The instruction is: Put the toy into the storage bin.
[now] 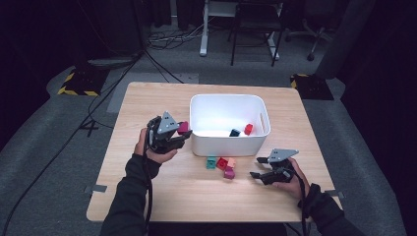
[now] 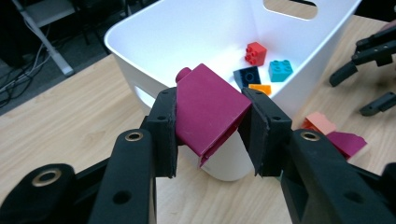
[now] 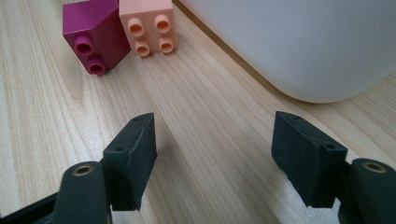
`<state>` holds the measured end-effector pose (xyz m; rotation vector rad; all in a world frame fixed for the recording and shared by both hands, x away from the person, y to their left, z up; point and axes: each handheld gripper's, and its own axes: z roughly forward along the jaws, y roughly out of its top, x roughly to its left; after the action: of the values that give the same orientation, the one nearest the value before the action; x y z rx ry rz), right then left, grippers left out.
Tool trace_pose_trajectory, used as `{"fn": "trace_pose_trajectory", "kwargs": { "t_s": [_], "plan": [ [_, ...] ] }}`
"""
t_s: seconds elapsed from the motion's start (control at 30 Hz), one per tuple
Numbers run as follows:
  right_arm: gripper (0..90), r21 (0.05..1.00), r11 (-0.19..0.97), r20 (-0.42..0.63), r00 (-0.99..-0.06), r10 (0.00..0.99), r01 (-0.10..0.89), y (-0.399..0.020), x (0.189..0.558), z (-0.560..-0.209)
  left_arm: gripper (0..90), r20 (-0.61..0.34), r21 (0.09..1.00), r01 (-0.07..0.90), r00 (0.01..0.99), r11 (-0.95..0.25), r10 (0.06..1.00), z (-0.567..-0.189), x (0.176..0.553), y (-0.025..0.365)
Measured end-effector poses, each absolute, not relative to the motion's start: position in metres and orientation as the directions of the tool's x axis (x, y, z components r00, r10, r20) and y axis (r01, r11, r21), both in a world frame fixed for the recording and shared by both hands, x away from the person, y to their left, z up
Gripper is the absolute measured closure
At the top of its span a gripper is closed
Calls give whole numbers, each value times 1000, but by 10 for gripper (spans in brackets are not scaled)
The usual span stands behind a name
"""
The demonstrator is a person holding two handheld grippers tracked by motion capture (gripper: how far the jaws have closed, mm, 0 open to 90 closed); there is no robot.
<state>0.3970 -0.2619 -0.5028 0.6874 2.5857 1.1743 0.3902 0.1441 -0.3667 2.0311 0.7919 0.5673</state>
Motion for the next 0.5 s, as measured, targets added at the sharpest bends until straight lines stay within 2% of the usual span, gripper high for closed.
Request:
{"fn": "trace_pose_trajectory", "kwargs": {
  "t_s": [0.23, 0.5],
  "plan": [
    [312, 754, 572, -6, -867, 499, 324, -262, 397, -503, 595, 82, 862, 315, 687, -397, 722, -353, 396, 148],
    [312, 754, 572, -6, -867, 499, 324, -262, 397, -503, 595, 91, 877, 281, 699, -390, 709, -336, 412, 122]
  ]
}}
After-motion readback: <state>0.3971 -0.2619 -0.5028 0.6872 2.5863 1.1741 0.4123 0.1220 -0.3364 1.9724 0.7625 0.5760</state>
